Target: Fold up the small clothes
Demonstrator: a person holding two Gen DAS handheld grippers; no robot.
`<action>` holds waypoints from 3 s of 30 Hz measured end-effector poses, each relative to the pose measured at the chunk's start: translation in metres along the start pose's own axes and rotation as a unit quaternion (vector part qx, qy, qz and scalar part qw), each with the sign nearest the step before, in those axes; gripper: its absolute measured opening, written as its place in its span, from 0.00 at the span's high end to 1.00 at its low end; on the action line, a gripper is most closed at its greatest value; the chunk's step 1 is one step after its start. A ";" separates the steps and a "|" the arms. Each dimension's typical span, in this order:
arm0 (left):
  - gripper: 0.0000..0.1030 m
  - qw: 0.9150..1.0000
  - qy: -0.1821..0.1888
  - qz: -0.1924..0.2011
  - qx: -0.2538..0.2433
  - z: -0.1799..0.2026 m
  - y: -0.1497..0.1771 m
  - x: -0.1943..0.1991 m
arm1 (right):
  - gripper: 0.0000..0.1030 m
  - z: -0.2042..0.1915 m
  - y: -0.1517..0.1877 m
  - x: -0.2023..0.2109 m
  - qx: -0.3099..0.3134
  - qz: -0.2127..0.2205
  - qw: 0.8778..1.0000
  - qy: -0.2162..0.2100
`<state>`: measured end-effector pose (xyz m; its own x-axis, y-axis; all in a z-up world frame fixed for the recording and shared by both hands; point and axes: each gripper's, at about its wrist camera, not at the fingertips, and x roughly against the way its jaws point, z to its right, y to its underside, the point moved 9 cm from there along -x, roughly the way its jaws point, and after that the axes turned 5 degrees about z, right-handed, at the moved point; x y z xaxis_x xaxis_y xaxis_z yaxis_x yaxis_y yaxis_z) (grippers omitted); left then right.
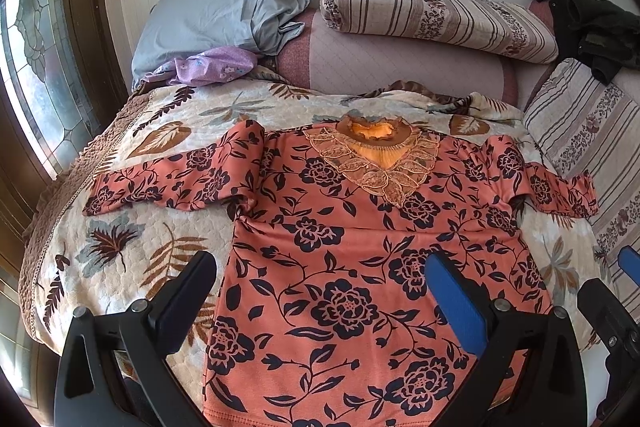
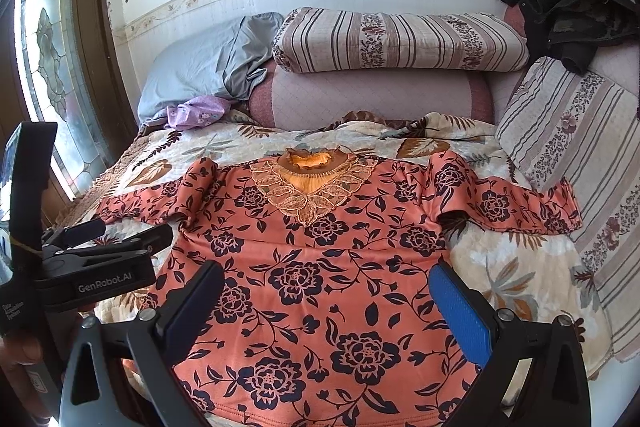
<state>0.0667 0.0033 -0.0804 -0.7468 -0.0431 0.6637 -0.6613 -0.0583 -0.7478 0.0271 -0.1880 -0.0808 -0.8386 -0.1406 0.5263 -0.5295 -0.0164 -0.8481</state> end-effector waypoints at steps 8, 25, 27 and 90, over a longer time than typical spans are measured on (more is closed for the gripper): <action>0.00 1.000 0.001 -0.001 -0.001 0.000 -0.001 -0.001 | 0.00 0.001 -0.001 -0.003 0.001 -0.003 1.000 0.000; 0.00 0.996 0.012 -0.079 0.046 -0.033 0.035 -0.058 | 0.00 0.105 0.038 -0.048 -0.149 -0.018 0.988 -0.026; 0.00 0.993 -0.001 -0.104 0.060 -0.052 0.049 -0.070 | 0.00 0.166 0.047 -0.062 -0.227 -0.010 0.974 -0.021; 0.02 0.958 0.162 -0.127 0.198 -0.029 -0.049 -0.226 | 0.20 0.110 0.009 -0.228 -0.317 -0.092 0.920 -0.211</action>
<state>0.2660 0.0443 -0.1941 -0.5905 0.3301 0.7364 -0.7936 -0.4031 -0.4558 0.2278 -0.2654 -0.2147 -0.6733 -0.5674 0.4740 -0.7384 0.4840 -0.4695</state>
